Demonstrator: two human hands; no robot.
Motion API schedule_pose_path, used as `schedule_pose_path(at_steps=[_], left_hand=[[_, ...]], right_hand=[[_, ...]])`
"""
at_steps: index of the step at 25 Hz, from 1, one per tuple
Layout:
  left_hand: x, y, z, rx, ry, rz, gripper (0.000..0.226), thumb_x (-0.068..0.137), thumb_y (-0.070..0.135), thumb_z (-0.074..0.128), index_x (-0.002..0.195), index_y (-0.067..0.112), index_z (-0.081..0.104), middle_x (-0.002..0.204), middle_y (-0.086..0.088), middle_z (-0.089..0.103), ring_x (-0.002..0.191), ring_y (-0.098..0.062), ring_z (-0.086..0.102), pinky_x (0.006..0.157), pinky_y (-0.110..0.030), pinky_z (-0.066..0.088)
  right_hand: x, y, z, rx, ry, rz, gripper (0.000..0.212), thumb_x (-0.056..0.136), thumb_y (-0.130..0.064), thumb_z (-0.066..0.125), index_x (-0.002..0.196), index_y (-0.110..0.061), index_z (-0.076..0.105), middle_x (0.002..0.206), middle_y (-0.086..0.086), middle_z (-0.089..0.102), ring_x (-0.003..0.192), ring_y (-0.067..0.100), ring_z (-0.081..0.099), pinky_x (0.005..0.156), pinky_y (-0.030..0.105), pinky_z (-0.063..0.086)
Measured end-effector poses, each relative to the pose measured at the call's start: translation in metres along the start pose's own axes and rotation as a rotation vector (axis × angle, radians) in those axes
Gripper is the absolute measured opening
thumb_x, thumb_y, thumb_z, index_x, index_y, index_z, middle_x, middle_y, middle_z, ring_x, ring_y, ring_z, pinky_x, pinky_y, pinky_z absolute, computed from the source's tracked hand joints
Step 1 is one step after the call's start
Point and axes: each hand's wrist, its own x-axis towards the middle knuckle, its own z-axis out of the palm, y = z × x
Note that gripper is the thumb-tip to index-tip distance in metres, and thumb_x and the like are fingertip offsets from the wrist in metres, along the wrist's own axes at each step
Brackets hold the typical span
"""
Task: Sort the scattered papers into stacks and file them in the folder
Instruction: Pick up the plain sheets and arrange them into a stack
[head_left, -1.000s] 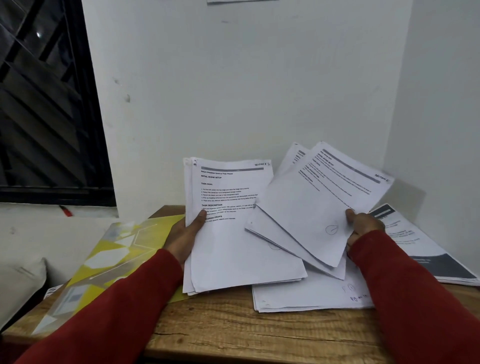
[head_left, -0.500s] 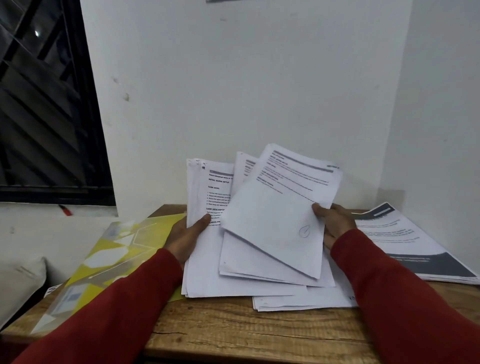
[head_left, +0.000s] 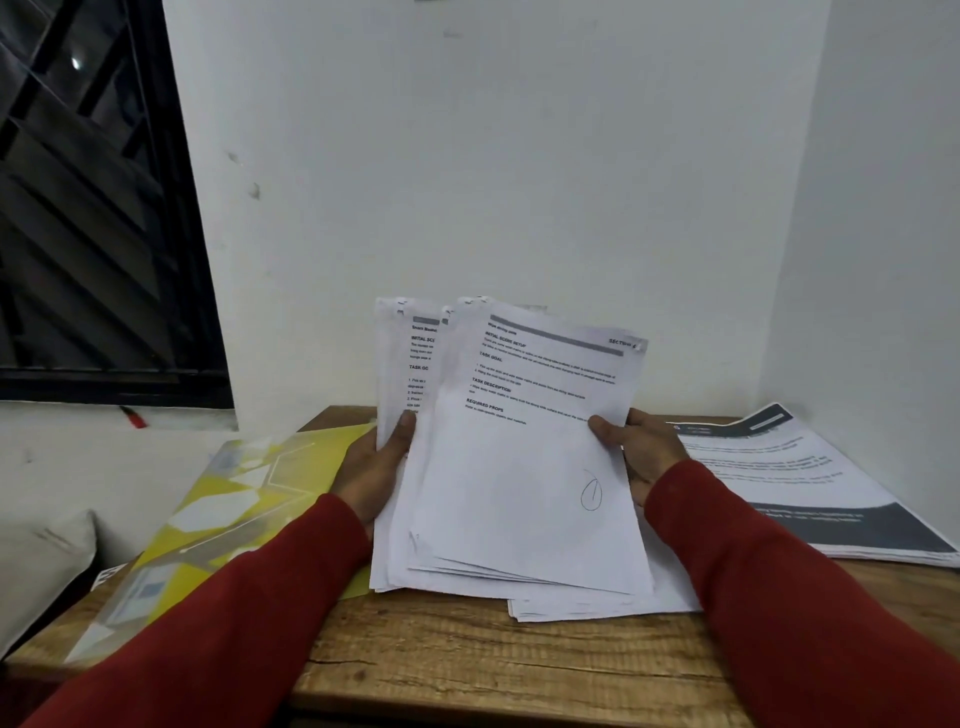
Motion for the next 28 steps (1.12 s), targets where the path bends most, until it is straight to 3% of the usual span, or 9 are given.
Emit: schedule_pose_path(at_steps=[3,5,8,10,13,18,21,25,28], left_hand=[[0.002,0.000,-0.001,-0.034,0.036,-0.001,0.033,0.092,0.039,0.064,0.114,0.014,0.069,0.110,-0.008,0.075,0.103,-0.031,0.071,0.095,-0.049,0.054],[0.004,-0.002,-0.003,-0.040,0.066,-0.005,0.034,0.091,0.037,0.066,0.113,0.012,0.069,0.110,-0.010,0.075,0.104,-0.033,0.070,0.097,-0.054,0.052],[0.005,-0.004,-0.003,-0.063,0.086,-0.005,0.033,0.093,0.033,0.066,0.115,0.008,0.068,0.111,-0.014,0.074,0.103,-0.037,0.069,0.096,-0.057,0.052],[0.006,-0.004,-0.003,-0.078,0.095,-0.010,0.033,0.094,0.031,0.065,0.116,0.006,0.067,0.111,-0.015,0.073,0.103,-0.038,0.069,0.096,-0.057,0.052],[0.006,-0.003,-0.003,-0.078,0.096,-0.007,0.031,0.095,0.029,0.064,0.115,0.007,0.067,0.112,-0.015,0.073,0.103,-0.037,0.069,0.095,-0.055,0.052],[0.002,0.000,0.000,-0.072,0.041,-0.022,0.026,0.093,0.017,0.066,0.116,0.005,0.067,0.108,-0.014,0.074,0.091,-0.032,0.073,0.077,-0.041,0.061],[-0.004,0.002,0.002,-0.023,-0.021,0.015,0.029,0.086,0.015,0.074,0.115,0.009,0.069,0.106,-0.009,0.076,0.095,-0.030,0.073,0.080,-0.039,0.058],[-0.004,-0.001,0.000,0.025,0.007,0.041,0.041,0.073,0.026,0.086,0.109,0.012,0.071,0.105,-0.009,0.076,0.096,-0.029,0.072,0.086,-0.042,0.057],[-0.001,-0.001,-0.001,-0.001,0.041,0.003,0.037,0.084,0.036,0.074,0.114,0.014,0.070,0.107,-0.008,0.076,0.100,-0.031,0.071,0.090,-0.046,0.056]], right_hand=[[0.014,-0.005,-0.019,-0.043,0.200,-0.050,0.018,0.087,-0.003,0.071,0.104,-0.007,0.065,0.113,0.014,0.070,0.101,0.033,0.067,0.094,0.048,0.054],[0.022,-0.012,-0.039,-0.076,0.339,-0.085,0.035,0.088,-0.010,0.071,0.119,-0.001,0.058,0.128,0.011,0.062,0.116,0.030,0.060,0.106,0.038,0.044],[0.029,-0.017,-0.065,-0.143,0.470,-0.076,0.050,0.093,-0.011,0.066,0.134,0.012,0.048,0.136,0.018,0.055,0.126,0.028,0.052,0.102,0.027,0.037],[0.031,-0.016,-0.071,-0.185,0.485,-0.076,0.047,0.093,-0.007,0.065,0.133,0.011,0.049,0.136,0.019,0.056,0.117,0.026,0.054,0.100,0.026,0.037],[0.030,-0.014,-0.063,-0.130,0.448,-0.045,0.042,0.089,-0.006,0.069,0.127,0.006,0.056,0.115,0.012,0.064,0.098,0.023,0.058,0.102,0.035,0.045],[0.021,-0.013,-0.040,0.092,0.179,0.039,0.023,0.090,-0.005,0.067,0.114,-0.005,0.064,0.105,0.013,0.073,0.081,0.025,0.072,0.071,0.038,0.061],[0.004,-0.009,-0.008,0.128,-0.014,0.032,0.015,0.095,0.001,0.058,0.108,-0.002,0.064,0.088,0.008,0.076,0.072,0.019,0.074,0.060,0.031,0.061],[-0.009,0.001,0.014,-0.003,-0.122,0.057,0.019,0.096,-0.002,0.058,0.114,-0.005,0.062,0.100,0.011,0.074,0.082,0.024,0.072,0.067,0.034,0.062],[0.001,-0.002,0.002,-0.083,0.025,-0.036,0.014,0.091,-0.003,0.066,0.105,-0.008,0.064,0.107,0.017,0.071,0.092,0.033,0.069,0.081,0.047,0.060]])
